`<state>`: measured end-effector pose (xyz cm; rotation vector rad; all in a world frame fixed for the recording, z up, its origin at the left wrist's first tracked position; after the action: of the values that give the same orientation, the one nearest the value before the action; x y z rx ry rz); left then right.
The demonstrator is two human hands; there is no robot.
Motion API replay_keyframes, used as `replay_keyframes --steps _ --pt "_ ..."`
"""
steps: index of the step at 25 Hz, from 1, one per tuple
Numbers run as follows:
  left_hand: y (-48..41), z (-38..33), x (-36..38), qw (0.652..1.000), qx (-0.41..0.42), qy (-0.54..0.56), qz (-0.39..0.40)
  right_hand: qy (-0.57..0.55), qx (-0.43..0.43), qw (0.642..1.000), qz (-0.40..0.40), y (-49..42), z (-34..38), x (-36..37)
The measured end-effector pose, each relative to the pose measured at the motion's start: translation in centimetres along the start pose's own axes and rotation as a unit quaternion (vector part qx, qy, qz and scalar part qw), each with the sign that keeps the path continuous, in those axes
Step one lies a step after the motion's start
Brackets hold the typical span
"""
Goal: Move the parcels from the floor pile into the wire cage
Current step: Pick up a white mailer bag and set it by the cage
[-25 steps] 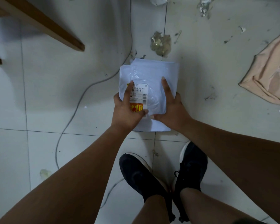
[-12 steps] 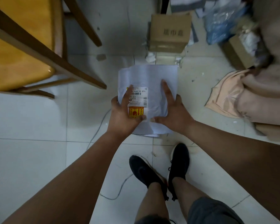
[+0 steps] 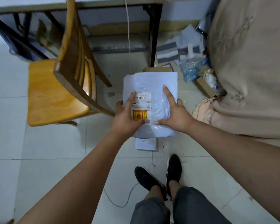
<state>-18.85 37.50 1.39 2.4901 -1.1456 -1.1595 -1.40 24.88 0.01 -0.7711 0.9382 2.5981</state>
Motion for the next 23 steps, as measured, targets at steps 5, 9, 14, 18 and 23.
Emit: replay_keyframes --steps 5,9,14,18,23 --pt "5.0 -8.7 -3.0 0.998 0.031 -0.057 0.018 -0.015 0.005 0.999 -0.029 7.1 3.2 -6.5" --pt "8.5 -14.4 -3.4 0.993 0.06 -0.098 0.035 -0.016 0.013 0.998 -0.061 12.9 3.7 -10.4" --pt "12.8 -20.4 -1.2 0.982 0.111 -0.129 0.081 -0.04 0.047 0.993 -0.104 20.7 1.7 -14.3" --pt "14.9 -24.2 1.6 0.966 0.145 -0.176 0.123 -0.074 0.075 0.984 -0.142 25.8 -1.3 -16.2" --pt "17.1 -29.8 7.0 0.948 0.197 -0.204 0.145 -0.103 0.104 0.969 -0.199 31.2 -6.4 -19.3"
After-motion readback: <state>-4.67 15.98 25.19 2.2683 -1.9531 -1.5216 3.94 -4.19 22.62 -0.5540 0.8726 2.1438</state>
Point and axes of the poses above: each hand's wrist, its own y-axis away from the middle knuckle, its own x-axis out of the palm, z = x × y, the point moved 5 cm from there along -y, towards the middle knuckle, and after that the axes turned 3 degrees about y, right-handed, at the moved point
